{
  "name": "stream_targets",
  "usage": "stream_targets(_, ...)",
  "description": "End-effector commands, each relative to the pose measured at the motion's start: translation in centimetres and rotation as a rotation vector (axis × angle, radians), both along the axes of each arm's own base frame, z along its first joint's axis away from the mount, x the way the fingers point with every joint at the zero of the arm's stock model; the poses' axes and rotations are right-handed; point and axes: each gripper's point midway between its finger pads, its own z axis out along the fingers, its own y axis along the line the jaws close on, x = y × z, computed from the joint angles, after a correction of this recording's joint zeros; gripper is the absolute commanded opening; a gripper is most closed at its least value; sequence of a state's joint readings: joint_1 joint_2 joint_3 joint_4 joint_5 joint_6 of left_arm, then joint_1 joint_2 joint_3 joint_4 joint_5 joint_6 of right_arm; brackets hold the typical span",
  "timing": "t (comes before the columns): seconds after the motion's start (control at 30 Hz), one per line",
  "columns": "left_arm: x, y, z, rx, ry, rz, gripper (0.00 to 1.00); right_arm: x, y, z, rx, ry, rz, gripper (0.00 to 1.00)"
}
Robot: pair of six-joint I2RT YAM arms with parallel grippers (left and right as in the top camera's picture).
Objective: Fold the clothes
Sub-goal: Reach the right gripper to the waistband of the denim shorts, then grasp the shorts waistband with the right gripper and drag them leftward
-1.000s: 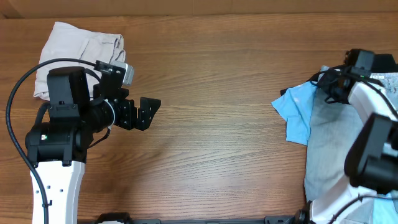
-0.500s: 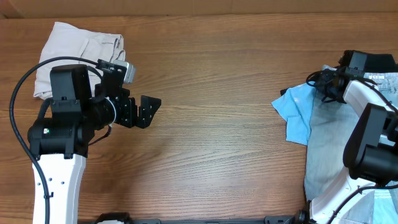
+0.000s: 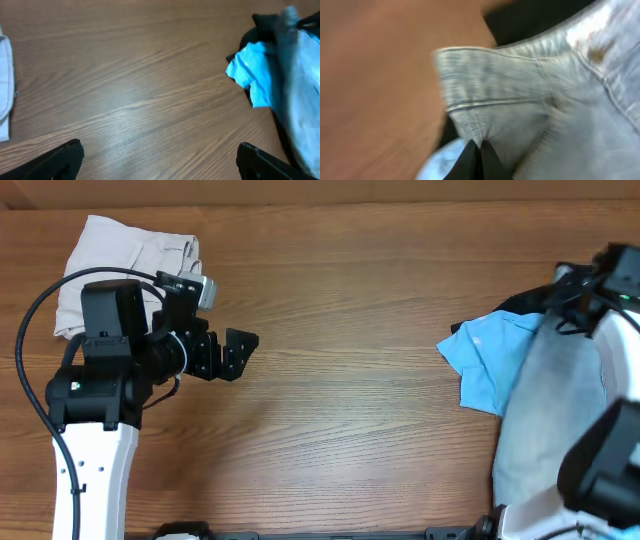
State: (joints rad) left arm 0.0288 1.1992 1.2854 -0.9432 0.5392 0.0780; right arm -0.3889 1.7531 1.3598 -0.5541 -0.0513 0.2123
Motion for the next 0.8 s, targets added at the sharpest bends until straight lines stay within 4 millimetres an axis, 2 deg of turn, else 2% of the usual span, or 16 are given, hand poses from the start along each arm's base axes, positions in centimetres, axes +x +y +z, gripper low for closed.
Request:
stream_targets(0.0,1.3,2.3,2.6,-0.009,-0.037,0.142,1.00,1.0,5.8,10.7,-0.025,-0.264,0.299,0.04)
stream_targets(0.07,1.8,4.0,3.8,-0.008,-0.059,0.214,1.00,0.1,9.1,13.8,-0.020,-0.330,0.384,0.04)
stream_targets(0.13,1.9,5.5,5.3,-0.006,-0.092,0.260,1.00,-1.2,13.6,16.5,-0.024,-0.376,0.480,0.04)
stream_targets(0.2,1.9,6.9,6.6,-0.006,-0.113,0.305,1.00,-2.3,18.0,18.1,-0.017,-0.407,0.578,0.04)
stream_targets(0.27,1.5,8.4,8.4,-0.009,-0.140,0.355,1.00,-4.1,24.1,19.0,0.009,-0.422,0.723,0.04)
stream_targets(0.33,1.2,9.4,10.2,-0.002,-0.177,0.388,1.00,-6.3,30.4,18.6,0.055,-0.396,0.883,0.04)
stream_targets(0.37,1.0,10.1,11.9,0.007,-0.220,0.407,1.00,-8.8,35.9,17.5,0.092,-0.355,1.029,0.04)
stream_targets(0.4,0.9,10.3,12.8,0.017,-0.246,0.410,1.00,-10.8,39.5,16.7,0.114,-0.323,1.131,0.05)
stream_targets(0.43,0.7,10.4,14.0,0.037,-0.283,0.405,1.00,-12.7,42.5,15.8,0.126,-0.295,1.217,0.16)
stream_targets(0.47,0.7,10.6,14.5,0.047,-0.301,0.407,1.00,-14.0,44.3,15.2,0.123,-0.277,1.266,0.44)
stream_targets(0.5,0.6,10.8,15.1,0.061,-0.319,0.416,1.00,-15.0,45.7,14.7,0.104,-0.265,1.298,0.64)
stream_targets(0.53,0.6,11.0,15.6,0.075,-0.336,0.424,1.00,-15.6,46.6,14.4,0.060,-0.261,1.303,0.76)
stream_targets(0.57,0.7,11.2,16.0,0.087,-0.352,0.432,1.00,-15.7,46.9,14.3,0.008,-0.268,1.285,0.84)
stream_targets(0.67,1.0,11.3,16.5,0.088,-0.377,0.431,1.00,-13.8,45.0,15.3,-0.106,-0.301,1.066,0.90)
stream_targets(0.7,1.1,11.2,16.3,0.083,-0.368,0.423,1.00,-12.7,42.9,16.5,-0.101,-0.315,0.931,0.90)
stream_targets(0.77,1.2,10.3,15.8,0.054,-0.345,0.382,1.00,-11.8,40.6,17.7,-0.058,-0.316,0.806,0.86)
